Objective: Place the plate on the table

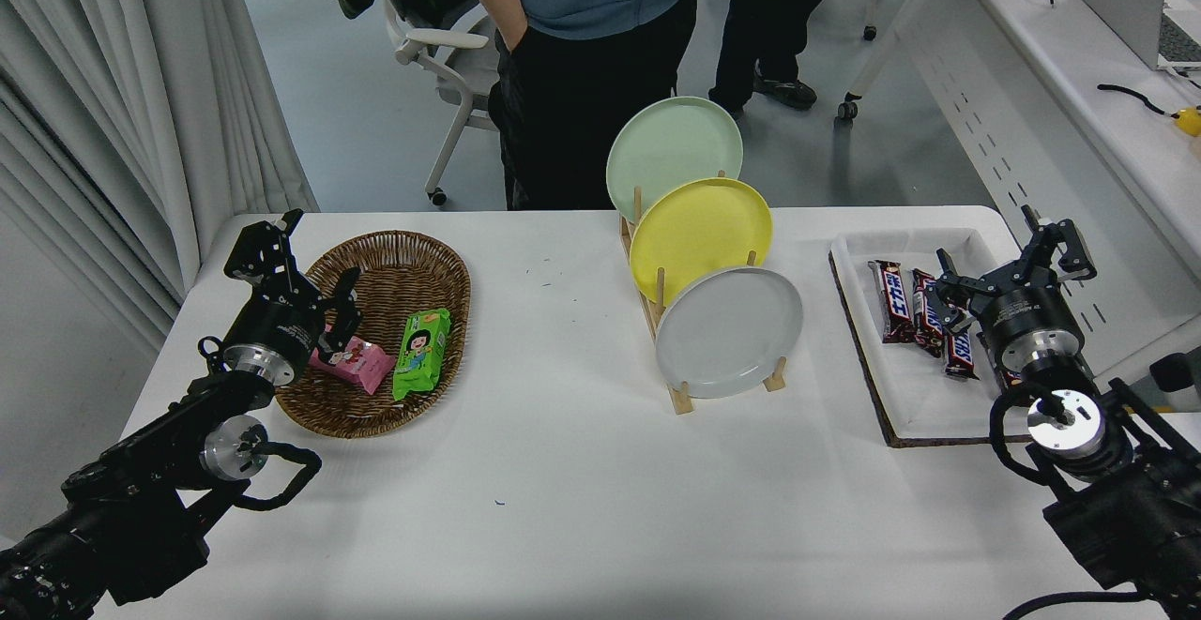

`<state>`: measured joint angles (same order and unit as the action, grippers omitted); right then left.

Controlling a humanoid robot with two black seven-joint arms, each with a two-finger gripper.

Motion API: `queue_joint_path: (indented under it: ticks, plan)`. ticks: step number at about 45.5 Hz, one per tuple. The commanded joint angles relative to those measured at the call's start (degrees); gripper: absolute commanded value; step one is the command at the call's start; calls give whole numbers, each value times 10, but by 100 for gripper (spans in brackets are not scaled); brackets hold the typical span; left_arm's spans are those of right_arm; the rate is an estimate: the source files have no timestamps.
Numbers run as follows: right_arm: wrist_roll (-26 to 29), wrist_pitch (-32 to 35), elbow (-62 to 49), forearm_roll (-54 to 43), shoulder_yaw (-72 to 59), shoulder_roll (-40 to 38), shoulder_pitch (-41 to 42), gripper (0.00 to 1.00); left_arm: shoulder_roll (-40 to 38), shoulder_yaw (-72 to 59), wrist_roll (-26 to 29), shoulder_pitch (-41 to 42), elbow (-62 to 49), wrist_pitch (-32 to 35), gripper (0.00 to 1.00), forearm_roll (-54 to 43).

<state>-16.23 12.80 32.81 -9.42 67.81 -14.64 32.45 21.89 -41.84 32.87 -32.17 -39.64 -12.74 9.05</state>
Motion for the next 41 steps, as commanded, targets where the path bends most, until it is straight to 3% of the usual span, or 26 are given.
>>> queue_joint_path:
  ticks: [1, 41]
  plan:
    - [0, 0, 0, 2, -10, 0, -1, 99, 0, 0, 3, 0, 0, 0, 100, 1]
    - [-1, -8, -4, 2, -18, 11, 34, 99, 1, 2, 11, -1, 1, 0, 100, 1]
